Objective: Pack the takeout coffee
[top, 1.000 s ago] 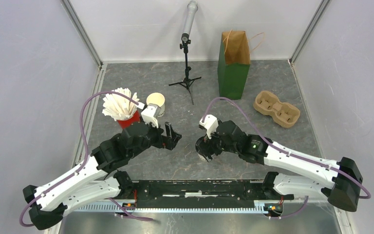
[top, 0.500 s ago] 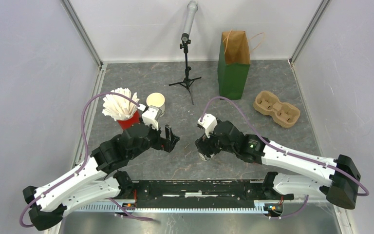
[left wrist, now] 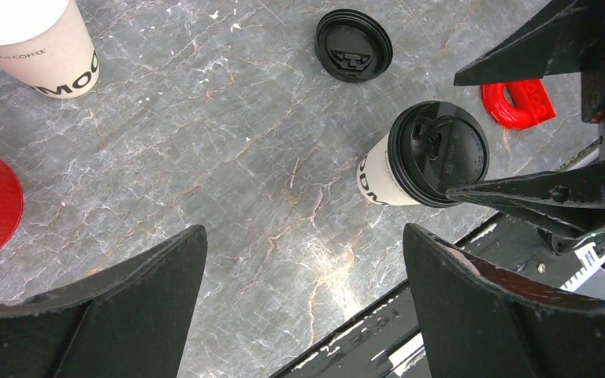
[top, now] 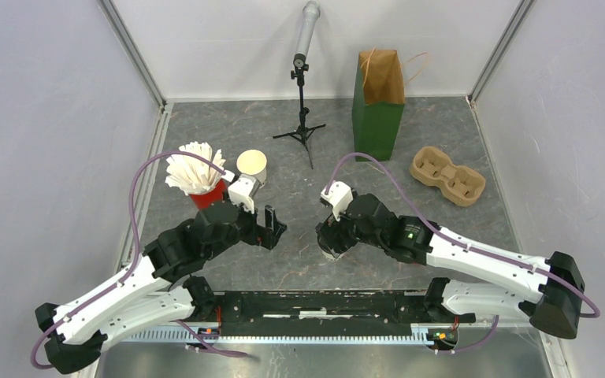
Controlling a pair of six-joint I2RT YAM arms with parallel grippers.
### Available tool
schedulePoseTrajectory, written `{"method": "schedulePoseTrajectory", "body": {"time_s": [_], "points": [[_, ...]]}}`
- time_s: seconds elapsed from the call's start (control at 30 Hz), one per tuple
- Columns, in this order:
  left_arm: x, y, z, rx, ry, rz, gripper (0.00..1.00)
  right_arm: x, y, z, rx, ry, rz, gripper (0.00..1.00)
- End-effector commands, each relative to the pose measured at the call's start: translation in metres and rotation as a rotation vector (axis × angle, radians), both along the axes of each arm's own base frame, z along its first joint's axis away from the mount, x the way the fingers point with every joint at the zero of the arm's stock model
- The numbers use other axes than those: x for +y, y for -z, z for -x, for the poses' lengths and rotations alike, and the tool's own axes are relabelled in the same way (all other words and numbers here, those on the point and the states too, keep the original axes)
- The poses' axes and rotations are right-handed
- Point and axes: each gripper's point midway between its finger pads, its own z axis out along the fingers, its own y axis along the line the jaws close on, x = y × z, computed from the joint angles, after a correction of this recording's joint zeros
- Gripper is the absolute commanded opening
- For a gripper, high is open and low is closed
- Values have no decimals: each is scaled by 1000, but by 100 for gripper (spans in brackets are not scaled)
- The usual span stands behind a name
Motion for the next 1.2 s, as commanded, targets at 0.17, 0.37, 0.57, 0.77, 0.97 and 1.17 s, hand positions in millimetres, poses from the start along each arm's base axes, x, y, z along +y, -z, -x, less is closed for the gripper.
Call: {"method": "schedulePoseTrajectory", "body": {"time_s": [0.17, 0.37, 0.57, 0.77, 0.97, 1.17], "points": [[3, -12, -1, -46, 14, -1, 100, 4, 17, 3, 30, -11, 25, 98], [4, -11, -1, -46, 13, -4, 100, 0, 29, 5, 47, -14, 49, 92], [6, -11, -1, -47, 3, -6, 100, -2, 26, 9, 61, -2, 21, 78], [8, -12, -2, -53, -3, -5, 100, -34, 13, 3, 32, 138, 46, 75], [10, -11, -1, -47, -6, -13, 100, -92, 0, -23, -38, 340, 130, 76], [9, -7, 1, -39, 10, -32, 100, -147, -10, -79, -82, 511, 130, 77]]}}
